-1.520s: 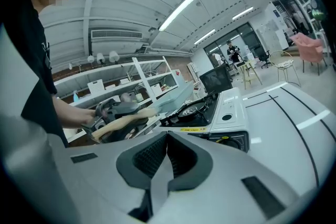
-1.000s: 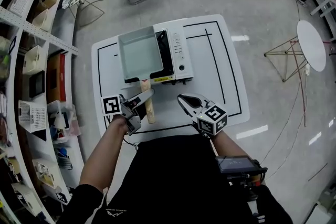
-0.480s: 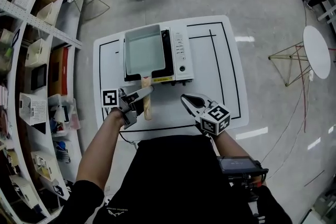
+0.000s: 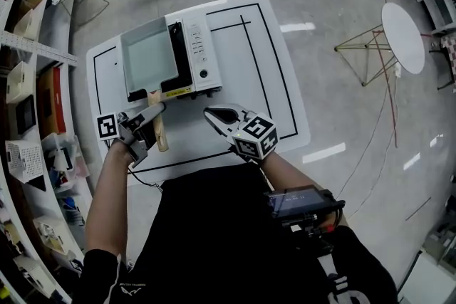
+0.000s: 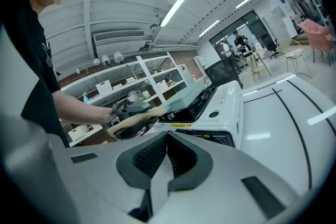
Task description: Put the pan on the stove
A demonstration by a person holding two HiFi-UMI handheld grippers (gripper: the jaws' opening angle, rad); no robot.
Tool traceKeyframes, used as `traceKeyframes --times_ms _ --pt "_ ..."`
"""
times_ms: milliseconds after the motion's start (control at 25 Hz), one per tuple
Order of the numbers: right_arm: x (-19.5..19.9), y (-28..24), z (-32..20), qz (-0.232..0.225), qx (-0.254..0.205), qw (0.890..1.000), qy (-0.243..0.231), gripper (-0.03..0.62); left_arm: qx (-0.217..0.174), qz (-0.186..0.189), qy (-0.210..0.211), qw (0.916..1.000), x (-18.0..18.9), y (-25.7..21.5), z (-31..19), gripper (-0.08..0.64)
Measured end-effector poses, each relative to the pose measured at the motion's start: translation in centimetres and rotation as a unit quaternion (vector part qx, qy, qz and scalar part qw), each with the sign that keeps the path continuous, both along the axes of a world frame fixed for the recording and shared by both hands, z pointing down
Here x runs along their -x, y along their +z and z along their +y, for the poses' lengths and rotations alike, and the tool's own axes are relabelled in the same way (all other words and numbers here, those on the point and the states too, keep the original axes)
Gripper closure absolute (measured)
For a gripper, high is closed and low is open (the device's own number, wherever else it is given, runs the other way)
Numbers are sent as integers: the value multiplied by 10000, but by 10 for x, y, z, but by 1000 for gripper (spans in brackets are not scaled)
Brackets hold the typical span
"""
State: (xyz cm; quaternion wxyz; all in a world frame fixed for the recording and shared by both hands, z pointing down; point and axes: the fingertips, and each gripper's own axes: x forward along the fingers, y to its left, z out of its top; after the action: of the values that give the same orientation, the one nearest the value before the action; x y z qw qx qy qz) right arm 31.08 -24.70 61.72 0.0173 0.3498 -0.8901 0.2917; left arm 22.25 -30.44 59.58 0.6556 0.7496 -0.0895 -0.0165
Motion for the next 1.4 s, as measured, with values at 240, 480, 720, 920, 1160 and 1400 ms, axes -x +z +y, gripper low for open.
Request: traceKeyframes --times_ms 240,480,720,920,1160,1400 --pt "2 5 5 68 46 9999 -91 566 -251 -388 -247 9986 6 4 -4 339" --pt "6 0 5 178 35 9998 -35 566 -513 -439 -554 9962 24 -5 -9 334" --pt "9 -11 1 268 -68 9995 170 566 -801 -648 -849 9910 44 -12 -1 339" --pt "8 -20 -3 353 -162 9986 371 566 -1711 -1456 -976 9695 74 -5 5 403" --pt "9 -37 -2 447 -360 9969 531 566 -2425 -1886 -1033 9460 92 -12 19 460" --pt "11 -52 5 494 -523 9949 710 566 -3178 -2215 -1185 9143 104 -24 30 525"
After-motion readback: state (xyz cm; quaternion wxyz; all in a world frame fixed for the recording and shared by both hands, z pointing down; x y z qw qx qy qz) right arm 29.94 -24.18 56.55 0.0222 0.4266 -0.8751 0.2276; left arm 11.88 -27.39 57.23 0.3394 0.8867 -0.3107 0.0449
